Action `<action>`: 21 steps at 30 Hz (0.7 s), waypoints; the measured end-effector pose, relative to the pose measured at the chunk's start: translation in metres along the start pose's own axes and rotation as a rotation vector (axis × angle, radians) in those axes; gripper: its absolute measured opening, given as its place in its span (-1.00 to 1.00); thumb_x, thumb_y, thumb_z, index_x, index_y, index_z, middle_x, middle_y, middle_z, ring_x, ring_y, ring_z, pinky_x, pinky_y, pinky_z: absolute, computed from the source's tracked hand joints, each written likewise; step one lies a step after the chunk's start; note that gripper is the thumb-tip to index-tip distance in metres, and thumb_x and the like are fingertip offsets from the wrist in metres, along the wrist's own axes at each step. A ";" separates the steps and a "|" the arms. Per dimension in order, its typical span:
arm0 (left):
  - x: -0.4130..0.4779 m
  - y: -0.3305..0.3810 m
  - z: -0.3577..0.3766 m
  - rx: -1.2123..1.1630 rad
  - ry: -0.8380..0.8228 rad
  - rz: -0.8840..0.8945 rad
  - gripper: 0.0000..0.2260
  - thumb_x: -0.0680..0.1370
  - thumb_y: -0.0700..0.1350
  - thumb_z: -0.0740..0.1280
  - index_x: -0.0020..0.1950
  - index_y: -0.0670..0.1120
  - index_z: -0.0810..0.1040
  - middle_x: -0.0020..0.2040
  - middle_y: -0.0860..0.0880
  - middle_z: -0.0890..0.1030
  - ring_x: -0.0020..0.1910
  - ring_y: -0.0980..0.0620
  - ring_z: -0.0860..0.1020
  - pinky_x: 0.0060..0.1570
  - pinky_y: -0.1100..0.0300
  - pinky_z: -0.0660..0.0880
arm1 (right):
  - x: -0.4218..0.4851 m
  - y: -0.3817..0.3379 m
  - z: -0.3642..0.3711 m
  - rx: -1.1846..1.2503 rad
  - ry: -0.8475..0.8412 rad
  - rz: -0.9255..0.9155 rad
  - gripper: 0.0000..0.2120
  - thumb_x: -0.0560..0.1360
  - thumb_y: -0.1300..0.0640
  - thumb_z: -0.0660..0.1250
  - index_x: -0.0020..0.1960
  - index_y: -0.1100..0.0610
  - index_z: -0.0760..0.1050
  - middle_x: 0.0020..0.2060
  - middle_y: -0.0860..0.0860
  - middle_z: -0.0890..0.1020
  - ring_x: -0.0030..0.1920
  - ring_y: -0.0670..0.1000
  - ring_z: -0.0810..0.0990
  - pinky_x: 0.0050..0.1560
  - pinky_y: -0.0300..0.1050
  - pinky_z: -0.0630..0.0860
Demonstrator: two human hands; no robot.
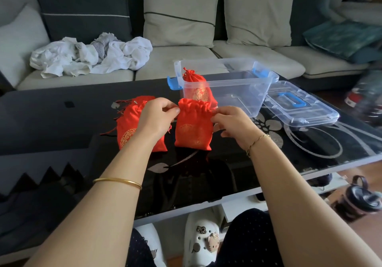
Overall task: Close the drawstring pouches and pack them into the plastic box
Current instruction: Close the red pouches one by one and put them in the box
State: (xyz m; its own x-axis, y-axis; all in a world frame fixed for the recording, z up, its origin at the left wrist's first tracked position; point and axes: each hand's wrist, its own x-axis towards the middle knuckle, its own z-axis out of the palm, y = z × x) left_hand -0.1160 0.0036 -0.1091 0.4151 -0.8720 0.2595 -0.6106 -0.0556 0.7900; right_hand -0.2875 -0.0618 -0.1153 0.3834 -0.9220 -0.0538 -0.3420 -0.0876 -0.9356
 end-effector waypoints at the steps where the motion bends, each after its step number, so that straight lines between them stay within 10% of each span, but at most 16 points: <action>1: -0.001 0.000 -0.001 0.008 0.008 0.004 -0.87 0.55 -0.14 0.30 -0.01 -0.13 0.62 -0.15 0.04 0.60 -0.11 0.07 0.56 -0.08 0.15 0.49 | 0.001 0.002 0.000 -0.031 0.000 0.000 -0.84 0.51 0.26 0.25 -0.17 0.04 0.49 -0.24 -0.01 0.57 -0.30 -0.10 0.55 -0.37 -0.28 0.40; 21: -0.005 -0.006 -0.029 -0.075 0.044 -0.153 -0.79 0.60 -0.11 0.24 -0.15 -0.11 0.61 -0.25 -0.01 0.57 -0.30 0.13 0.47 -0.24 0.25 0.44 | -0.001 0.005 -0.011 -0.128 0.285 -0.109 -0.91 0.54 0.22 0.27 -0.11 0.21 0.52 -0.36 0.05 0.59 -0.41 -0.09 0.50 -0.35 -0.30 0.41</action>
State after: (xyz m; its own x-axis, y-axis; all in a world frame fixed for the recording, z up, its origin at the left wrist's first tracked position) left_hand -0.0954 0.0226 -0.0988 0.5292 -0.8340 0.1561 -0.4868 -0.1478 0.8609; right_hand -0.2989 -0.0657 -0.1164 0.1747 -0.9714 0.1606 -0.4242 -0.2215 -0.8781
